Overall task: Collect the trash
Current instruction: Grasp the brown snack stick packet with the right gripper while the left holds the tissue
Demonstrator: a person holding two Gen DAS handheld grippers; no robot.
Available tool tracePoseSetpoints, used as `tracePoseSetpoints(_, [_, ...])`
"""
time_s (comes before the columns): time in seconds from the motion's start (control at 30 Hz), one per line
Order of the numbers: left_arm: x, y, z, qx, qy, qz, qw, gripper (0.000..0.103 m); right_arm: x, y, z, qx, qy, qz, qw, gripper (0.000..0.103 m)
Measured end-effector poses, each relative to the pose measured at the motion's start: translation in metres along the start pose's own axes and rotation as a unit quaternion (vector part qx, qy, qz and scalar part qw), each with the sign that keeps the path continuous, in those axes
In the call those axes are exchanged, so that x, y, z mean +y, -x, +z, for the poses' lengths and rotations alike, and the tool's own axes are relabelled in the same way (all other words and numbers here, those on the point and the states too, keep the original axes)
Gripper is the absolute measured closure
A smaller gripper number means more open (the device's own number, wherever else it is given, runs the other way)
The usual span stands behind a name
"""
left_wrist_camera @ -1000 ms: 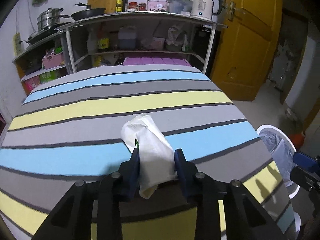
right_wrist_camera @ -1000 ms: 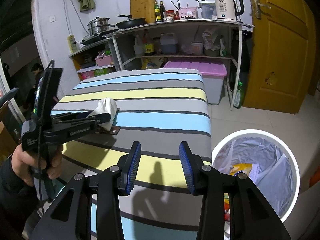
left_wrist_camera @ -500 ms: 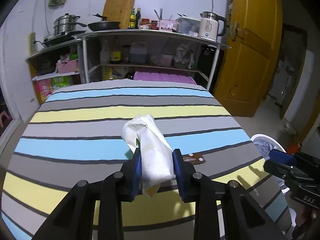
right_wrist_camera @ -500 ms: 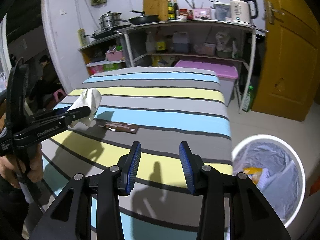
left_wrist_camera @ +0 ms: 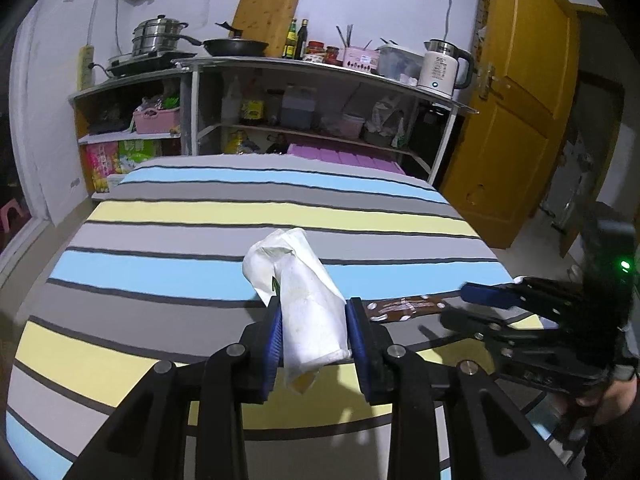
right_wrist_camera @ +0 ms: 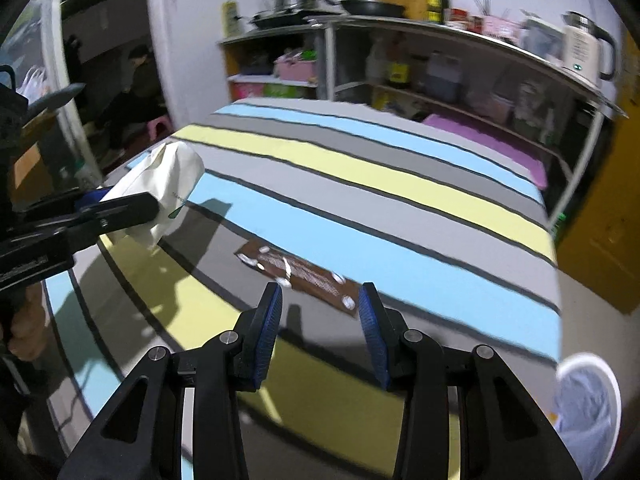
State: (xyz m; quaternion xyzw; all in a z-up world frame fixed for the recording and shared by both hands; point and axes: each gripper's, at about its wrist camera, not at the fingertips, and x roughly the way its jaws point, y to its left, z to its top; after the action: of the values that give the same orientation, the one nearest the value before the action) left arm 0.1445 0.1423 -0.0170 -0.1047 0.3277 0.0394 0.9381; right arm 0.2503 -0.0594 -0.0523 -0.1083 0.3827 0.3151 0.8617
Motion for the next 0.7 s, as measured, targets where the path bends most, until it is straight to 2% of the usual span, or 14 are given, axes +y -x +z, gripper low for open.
tracePoseSetpoints(0.17, [0.012,-0.002,-0.002,0.003,0.009,-0.003,1.0,0.071,-0.001,-0.03,0.009,0.032,0.031,0.011,0.999,0.062])
tracePoseSetpoints(0.3, [0.017,-0.005,-0.003,0.004,0.014,-0.007,0.9999,0.071,0.001,-0.038,0.013,0.047,0.06,0.008,0.997,0.062])
tracePoseSetpoints(0.43, [0.016,-0.007,-0.004,0.008,0.015,-0.014,0.9998,0.071,-0.001,-0.038,0.013,0.054,0.059,0.017,0.997,0.062])
tracePoseSetpoints(0.47, [0.015,-0.008,-0.005,0.009,0.015,-0.016,0.9997,0.071,-0.002,-0.037,0.013,0.055,0.053,0.019,0.997,0.063])
tracePoseSetpoints(0.5, [0.015,-0.008,-0.006,0.01,0.015,-0.016,0.9997,0.071,-0.003,-0.036,0.012,0.057,0.044,0.021,0.997,0.072])
tracePoseSetpoints(0.53, [0.015,-0.009,-0.006,0.011,0.015,-0.017,0.9997,0.071,-0.002,-0.035,0.011,0.057,0.039,0.021,0.997,0.075])
tracePoseSetpoints(0.7, [0.011,-0.006,-0.006,0.011,0.013,-0.021,0.9996,0.071,0.005,-0.024,0.004,0.055,0.009,0.009,0.998,0.079])
